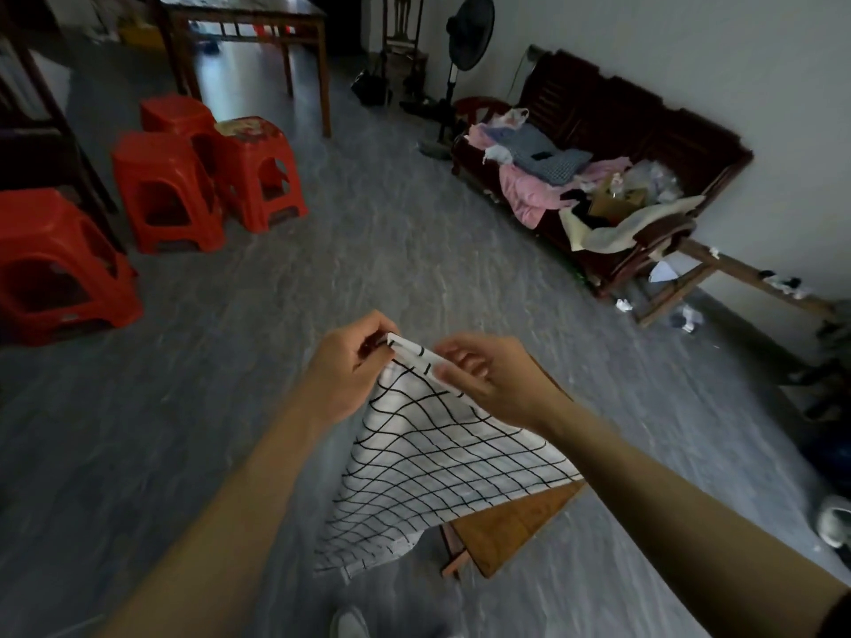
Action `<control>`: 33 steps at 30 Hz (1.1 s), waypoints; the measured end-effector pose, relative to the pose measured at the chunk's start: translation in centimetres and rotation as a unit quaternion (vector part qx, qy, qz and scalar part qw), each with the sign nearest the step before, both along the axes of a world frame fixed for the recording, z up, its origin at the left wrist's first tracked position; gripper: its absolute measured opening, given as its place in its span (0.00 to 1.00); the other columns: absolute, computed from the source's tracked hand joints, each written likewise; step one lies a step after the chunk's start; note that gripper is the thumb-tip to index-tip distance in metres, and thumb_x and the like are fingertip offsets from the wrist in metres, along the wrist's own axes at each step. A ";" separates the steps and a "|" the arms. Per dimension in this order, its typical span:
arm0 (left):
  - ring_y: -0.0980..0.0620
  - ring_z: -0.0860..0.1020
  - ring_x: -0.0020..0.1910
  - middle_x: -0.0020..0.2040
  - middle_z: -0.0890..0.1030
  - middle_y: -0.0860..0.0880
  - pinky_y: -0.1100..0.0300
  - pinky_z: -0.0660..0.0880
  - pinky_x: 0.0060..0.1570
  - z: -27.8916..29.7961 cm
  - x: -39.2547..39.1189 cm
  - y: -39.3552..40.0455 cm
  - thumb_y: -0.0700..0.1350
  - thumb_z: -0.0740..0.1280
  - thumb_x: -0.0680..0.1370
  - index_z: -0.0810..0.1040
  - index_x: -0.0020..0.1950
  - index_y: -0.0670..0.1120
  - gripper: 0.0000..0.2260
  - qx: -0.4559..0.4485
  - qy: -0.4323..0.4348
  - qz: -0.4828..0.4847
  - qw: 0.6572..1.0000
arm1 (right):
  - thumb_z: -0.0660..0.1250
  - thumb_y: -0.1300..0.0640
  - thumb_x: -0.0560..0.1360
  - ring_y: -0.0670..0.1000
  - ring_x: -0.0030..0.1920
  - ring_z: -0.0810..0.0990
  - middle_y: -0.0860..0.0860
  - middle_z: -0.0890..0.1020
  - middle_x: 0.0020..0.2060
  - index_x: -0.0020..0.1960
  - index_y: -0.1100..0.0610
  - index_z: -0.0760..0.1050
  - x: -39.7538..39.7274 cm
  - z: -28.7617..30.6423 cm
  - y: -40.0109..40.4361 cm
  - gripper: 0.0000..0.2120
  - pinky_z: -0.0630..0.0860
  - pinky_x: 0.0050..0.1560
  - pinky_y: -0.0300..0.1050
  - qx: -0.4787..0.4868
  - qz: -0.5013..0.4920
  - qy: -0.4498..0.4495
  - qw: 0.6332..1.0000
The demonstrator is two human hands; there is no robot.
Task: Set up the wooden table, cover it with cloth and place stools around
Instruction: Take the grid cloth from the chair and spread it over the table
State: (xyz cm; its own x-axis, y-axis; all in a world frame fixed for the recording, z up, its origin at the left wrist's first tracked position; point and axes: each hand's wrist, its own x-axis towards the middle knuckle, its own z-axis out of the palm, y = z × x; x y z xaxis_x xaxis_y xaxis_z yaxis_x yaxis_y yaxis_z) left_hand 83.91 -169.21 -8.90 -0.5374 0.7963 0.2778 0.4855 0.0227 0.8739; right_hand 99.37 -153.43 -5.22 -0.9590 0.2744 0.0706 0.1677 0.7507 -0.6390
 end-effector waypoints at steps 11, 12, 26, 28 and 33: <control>0.41 0.75 0.36 0.36 0.77 0.46 0.44 0.74 0.38 1.0 0.9 1.8 0.41 0.66 0.79 0.77 0.46 0.52 0.06 -0.024 -0.009 -0.039 0.999 | 0.67 0.53 0.78 0.45 0.40 0.79 0.46 0.83 0.40 0.52 0.53 0.82 -1.6 -1.9 0.9 0.07 0.77 0.42 0.44 0.027 -0.015 0.074 0.997; 0.44 0.75 0.35 0.36 0.77 0.48 0.46 0.73 0.36 1.0 1.2 2.1 0.41 0.67 0.79 0.77 0.46 0.52 0.06 -0.022 -0.008 -0.032 0.999 | 0.67 0.52 0.78 0.47 0.38 0.79 0.47 0.82 0.37 0.49 0.55 0.82 -1.7 -2.0 1.1 0.08 0.76 0.41 0.50 0.023 -0.018 0.091 0.995; 0.58 0.77 0.32 0.33 0.79 0.53 0.62 0.73 0.33 0.7 14.5 10.7 0.45 0.69 0.77 0.76 0.39 0.50 0.07 -0.006 -0.023 0.344 0.939 | 0.67 0.57 0.77 0.44 0.27 0.68 0.41 0.70 0.24 0.33 0.46 0.71 1.4 -3.7 9.3 0.15 0.66 0.30 0.40 -0.091 0.101 0.180 0.974; 0.56 0.81 0.41 0.41 0.82 0.53 0.62 0.77 0.40 1.2 17.3 11.4 0.47 0.69 0.77 0.78 0.46 0.50 0.02 -0.009 -0.076 0.327 0.942 | 0.68 0.59 0.76 0.44 0.27 0.70 0.42 0.71 0.25 0.35 0.53 0.75 2.4 -3.6 10.2 0.11 0.69 0.30 0.42 -0.103 0.127 0.169 0.972; 0.53 0.83 0.45 0.45 0.83 0.50 0.53 0.81 0.45 2.3 22.5 11.4 0.50 0.74 0.71 0.77 0.50 0.49 0.11 0.000 -0.145 0.377 0.915 | 0.66 0.60 0.76 0.49 0.29 0.76 0.47 0.78 0.28 0.38 0.56 0.79 4.5 -2.3 10.2 0.08 0.74 0.31 0.51 -0.114 0.196 0.151 0.962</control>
